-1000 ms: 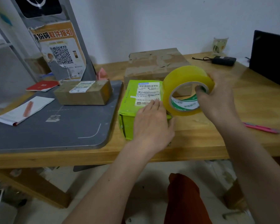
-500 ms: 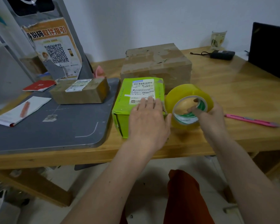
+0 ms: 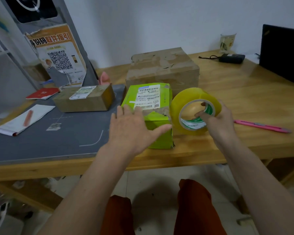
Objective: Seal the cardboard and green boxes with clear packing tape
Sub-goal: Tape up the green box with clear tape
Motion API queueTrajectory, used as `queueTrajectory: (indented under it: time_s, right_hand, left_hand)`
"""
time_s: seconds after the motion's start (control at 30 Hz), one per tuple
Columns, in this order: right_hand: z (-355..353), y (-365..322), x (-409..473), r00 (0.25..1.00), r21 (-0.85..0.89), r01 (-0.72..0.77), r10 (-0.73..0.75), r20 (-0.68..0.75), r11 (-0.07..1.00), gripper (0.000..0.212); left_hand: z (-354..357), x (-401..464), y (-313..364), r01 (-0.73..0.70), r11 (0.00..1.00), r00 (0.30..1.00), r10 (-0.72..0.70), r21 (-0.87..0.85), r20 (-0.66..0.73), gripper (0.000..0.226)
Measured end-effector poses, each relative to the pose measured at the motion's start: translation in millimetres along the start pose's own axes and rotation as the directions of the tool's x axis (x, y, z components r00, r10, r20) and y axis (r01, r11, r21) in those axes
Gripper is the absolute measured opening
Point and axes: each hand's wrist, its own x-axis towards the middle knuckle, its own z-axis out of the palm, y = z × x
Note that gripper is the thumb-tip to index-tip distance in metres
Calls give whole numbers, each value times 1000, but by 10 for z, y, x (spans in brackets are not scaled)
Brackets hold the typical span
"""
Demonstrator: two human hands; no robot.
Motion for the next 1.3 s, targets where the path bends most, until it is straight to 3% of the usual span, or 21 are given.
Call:
queueTrajectory:
  time_s: [0.13, 0.33, 0.4, 0.47, 0.53, 0.63, 0.73, 0.83, 0.9, 1.07, 1.17, 1.3]
  right_hand:
    - [40, -17, -40, 1000, -12, 14, -14, -18, 1000, 29]
    - [22, -366, 23, 994, -253, 106, -94, 60, 962, 19]
    - [81, -634, 55, 982, -311, 185, -166, 87, 932, 23]
    - [180, -921, 73, 961, -271, 276, -264, 79, 922, 35]
    - [330, -1130, 81, 937, -237, 348, -346, 51, 907, 49]
    - [630, -1184, 36, 948, -234, 317, -299, 109, 919, 46]
    - [873, -1050, -97, 952, -355, 261, -178, 250, 898, 41]
    - [930, -1002, -104, 953, -333, 258, -181, 244, 907, 34]
    - [906, -975, -77, 963, -265, 237, -191, 188, 935, 25]
    - [864, -978, -118, 968, -178, 242, -227, 105, 954, 23]
    - [767, -1034, -94, 962, -134, 273, -265, 70, 953, 25]
    - [350, -1115, -54, 934, -304, 338, -356, -3, 890, 37]
  left_hand:
    - [-99, 235, 101, 80, 995, 986, -71, -56, 152, 135]
    - [-6, 391, -59, 50, 948, 997, -28, -313, 76, 118]
    - [-7, 382, -147, 76, 786, 997, -67, -614, 37, 112]
    - [-16, 341, -206, 66, 434, 996, -87, -898, 31, 94]
    - [25, 270, -231, 82, 188, 996, -54, -979, 73, 102]
    - [291, 149, -196, 99, -8, 995, 0, -995, 99, 91]
    - [342, 29, -266, 84, 30, 995, -58, -996, 83, 54]
    - [248, 162, -459, -118, 9, 993, 13, -993, -118, 68]
    - [211, 250, -519, -167, -2, 979, 116, -986, -166, 71]
    - [251, 348, -595, -257, 237, 957, 198, -937, -212, 63]
    - [250, 368, -643, -263, 433, 959, 214, -862, -185, 57]
    - [273, 320, -637, -326, 510, 944, 225, -796, -243, 51]
